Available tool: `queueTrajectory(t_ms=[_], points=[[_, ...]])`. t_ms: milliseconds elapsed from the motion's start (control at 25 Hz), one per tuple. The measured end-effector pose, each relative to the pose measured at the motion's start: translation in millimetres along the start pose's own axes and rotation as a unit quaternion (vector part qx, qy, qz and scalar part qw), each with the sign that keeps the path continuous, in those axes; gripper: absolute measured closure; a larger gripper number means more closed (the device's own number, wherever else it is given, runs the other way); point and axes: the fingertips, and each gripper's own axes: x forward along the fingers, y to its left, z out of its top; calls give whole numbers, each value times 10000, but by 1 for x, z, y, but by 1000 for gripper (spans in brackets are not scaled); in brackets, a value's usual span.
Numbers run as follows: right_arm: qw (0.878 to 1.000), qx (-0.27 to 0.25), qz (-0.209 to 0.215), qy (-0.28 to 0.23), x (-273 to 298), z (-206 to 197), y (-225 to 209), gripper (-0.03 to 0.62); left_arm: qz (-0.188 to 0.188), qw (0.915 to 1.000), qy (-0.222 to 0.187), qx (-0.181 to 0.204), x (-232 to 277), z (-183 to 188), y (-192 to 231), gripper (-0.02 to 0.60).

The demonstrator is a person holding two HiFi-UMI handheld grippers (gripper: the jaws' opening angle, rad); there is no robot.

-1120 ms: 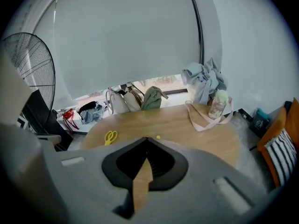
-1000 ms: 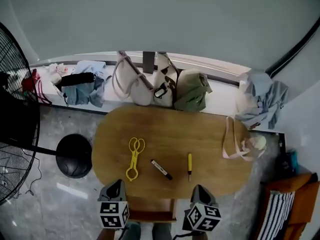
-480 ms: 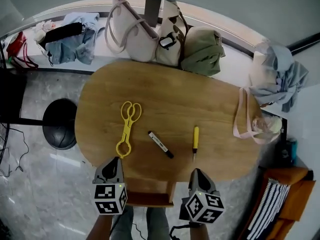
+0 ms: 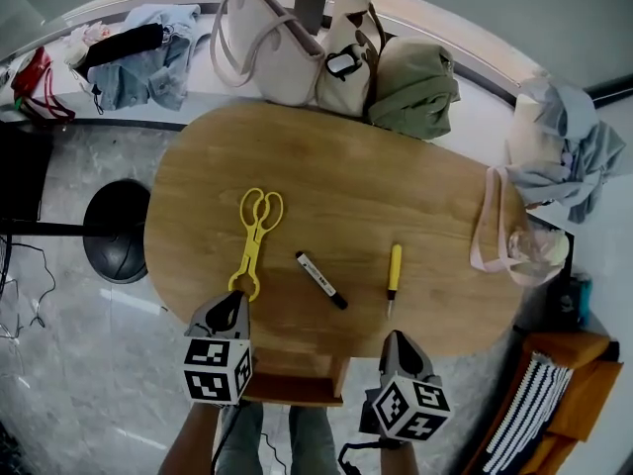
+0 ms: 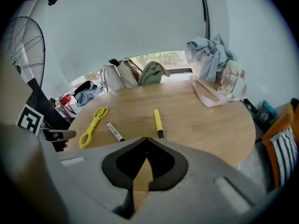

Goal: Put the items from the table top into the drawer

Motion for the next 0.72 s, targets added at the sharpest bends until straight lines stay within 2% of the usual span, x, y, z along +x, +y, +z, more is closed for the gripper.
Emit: queueTrajectory(t_ms=[80,120,160,200,360,480,720], points=[[10000,24,-19,34,1,-2,-3,588,-71,9999,45,68,6,3,-2,584],[10000,35,-30,48,1,-3,-5,588,-103,9999,70,102,9,5,-2,562],[10000,46,-44,60,1,-4,-7,588,-138,9998,98,126,12,6,-3,464],[9999,58,-60,73,1,-5,-9,589,-159,9997,119,144,14,7,-3,442],[9998,118,-114,113,3,-7,-18,589,-79,9994,128,300,24,13,-1,442],[9997,158,-147,145,4,-10,-23,589,-2,9987,191,478,33,16,4,407],[9993,266,-184,195,8,-10,-30,588,218,9952,420,854,51,21,12,379]])
